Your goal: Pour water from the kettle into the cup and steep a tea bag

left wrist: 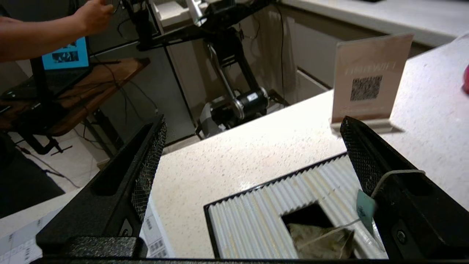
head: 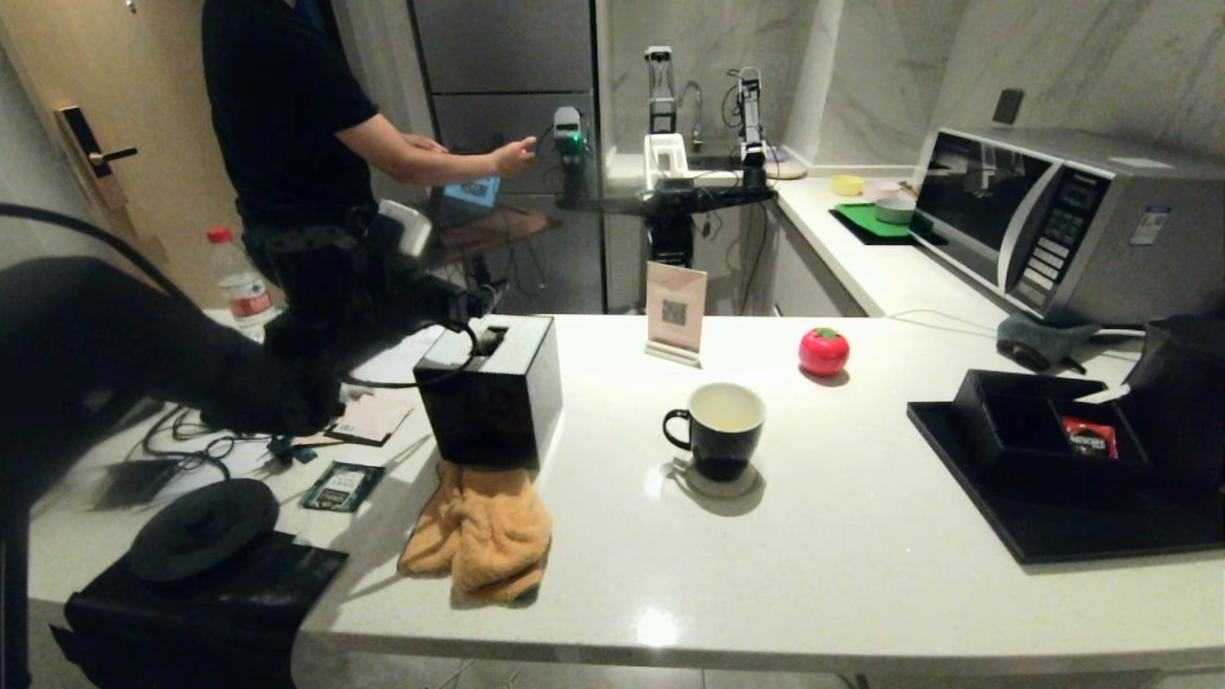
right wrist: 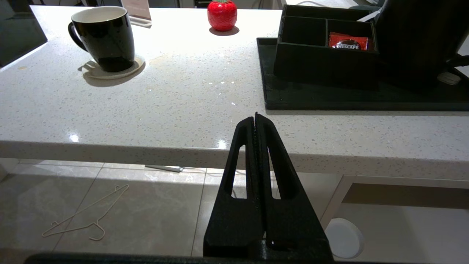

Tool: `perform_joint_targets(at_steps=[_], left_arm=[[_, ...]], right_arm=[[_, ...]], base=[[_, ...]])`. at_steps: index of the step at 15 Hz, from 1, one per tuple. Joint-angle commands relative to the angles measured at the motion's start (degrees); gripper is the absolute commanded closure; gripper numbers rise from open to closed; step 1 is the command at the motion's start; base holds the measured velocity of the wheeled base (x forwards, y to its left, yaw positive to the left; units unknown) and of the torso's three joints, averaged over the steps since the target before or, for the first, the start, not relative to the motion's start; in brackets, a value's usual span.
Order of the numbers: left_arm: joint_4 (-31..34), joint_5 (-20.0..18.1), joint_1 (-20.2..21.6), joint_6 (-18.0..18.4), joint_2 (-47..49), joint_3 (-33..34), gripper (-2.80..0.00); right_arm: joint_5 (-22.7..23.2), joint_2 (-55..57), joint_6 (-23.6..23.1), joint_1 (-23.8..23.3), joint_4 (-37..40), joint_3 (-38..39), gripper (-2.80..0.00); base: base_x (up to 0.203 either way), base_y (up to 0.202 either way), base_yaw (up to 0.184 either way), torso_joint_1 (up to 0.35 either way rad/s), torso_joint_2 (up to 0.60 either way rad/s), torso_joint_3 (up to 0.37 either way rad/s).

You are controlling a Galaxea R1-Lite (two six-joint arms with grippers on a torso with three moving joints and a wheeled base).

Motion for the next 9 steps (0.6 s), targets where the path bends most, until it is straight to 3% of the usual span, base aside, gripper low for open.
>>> perform_joint_targets(at_steps=[1,5,9], left_arm=[[-1.70,0.01,-0.51,-1.95,-0.21,0.09,-2.80],[-6.38,0.20,-1.32,-9.62,-1.60,3.45,-2.80],[-6.45,0.00,-0.89,-9.37,-2.50,5.11,-2.80]], right_arm=[[0.01,0.07,0.05,0.02,0.00,0.00,0.00],[0.00,0.07,-0.02,0.02,-0.04,0.00,0.00],[0.01,0.07,-0.02,0.02,0.01,0.00,0.00]], base=[[0.000,0.000,0.000,0.000,0.00,0.000],[0.000,0.000,0.000,0.000,0.00,0.000],[0.000,0.000,0.000,0.000,0.00,0.000]])
